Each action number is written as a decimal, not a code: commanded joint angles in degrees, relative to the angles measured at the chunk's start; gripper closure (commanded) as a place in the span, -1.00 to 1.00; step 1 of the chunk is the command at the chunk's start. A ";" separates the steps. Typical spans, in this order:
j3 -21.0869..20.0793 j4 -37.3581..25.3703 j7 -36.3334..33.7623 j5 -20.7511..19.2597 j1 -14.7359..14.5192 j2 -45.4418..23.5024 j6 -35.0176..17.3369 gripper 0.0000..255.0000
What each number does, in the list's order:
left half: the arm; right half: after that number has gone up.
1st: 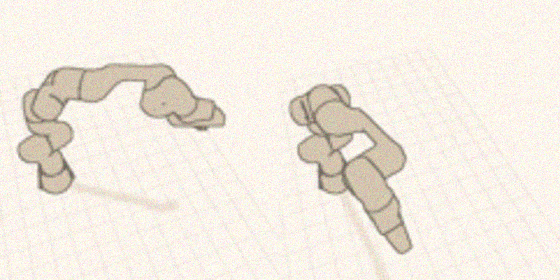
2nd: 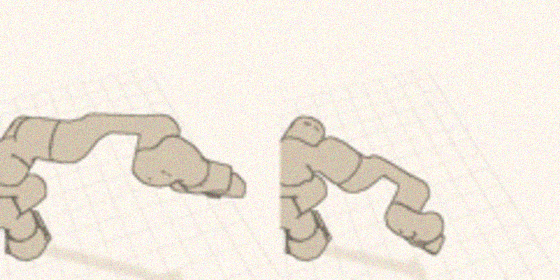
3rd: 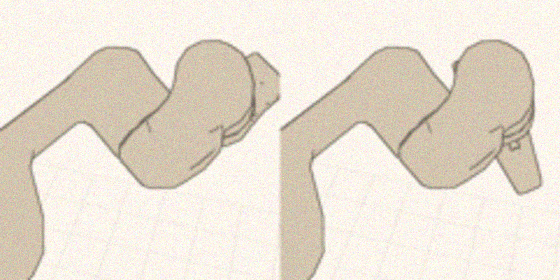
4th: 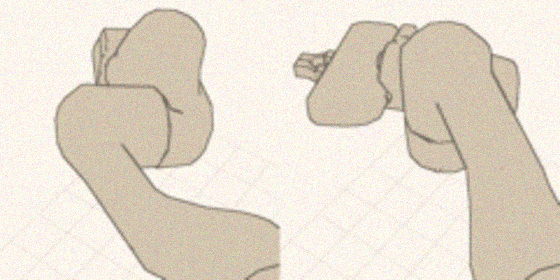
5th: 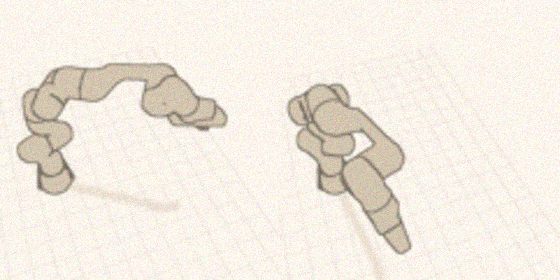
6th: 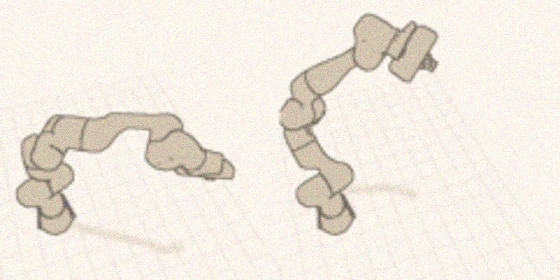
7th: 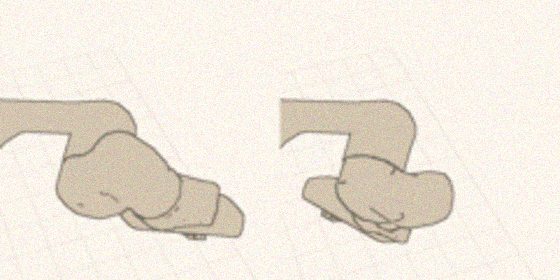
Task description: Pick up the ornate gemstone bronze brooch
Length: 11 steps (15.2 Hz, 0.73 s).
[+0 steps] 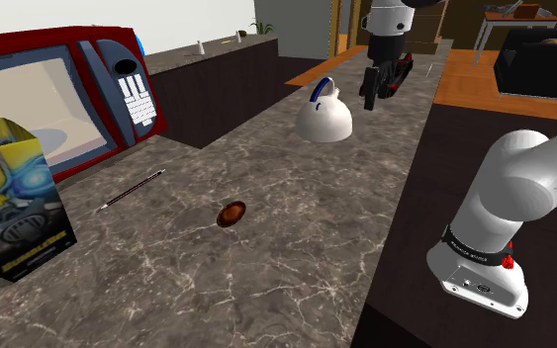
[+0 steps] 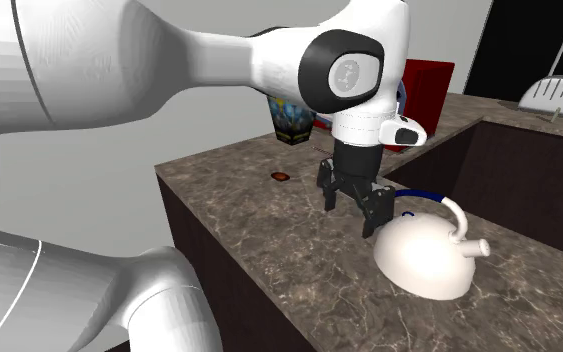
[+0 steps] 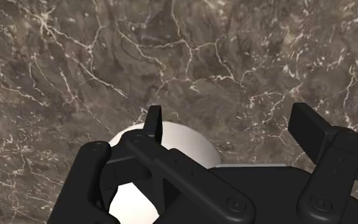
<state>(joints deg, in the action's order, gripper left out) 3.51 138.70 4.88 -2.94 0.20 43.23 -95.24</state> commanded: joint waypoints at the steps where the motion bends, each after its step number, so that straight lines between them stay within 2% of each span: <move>1: 0.00 0.00 0.00 0.00 0.00 0.00 0.00 -1.00; 6: -7.43 2.33 -11.36 4.78 -1.42 0.52 -2.08 -1.00; 11: -15.02 2.26 -22.70 9.28 -2.72 -1.92 -4.99 -1.00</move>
<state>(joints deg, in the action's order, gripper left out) -9.68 141.40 -14.99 5.25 -2.16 41.93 -99.90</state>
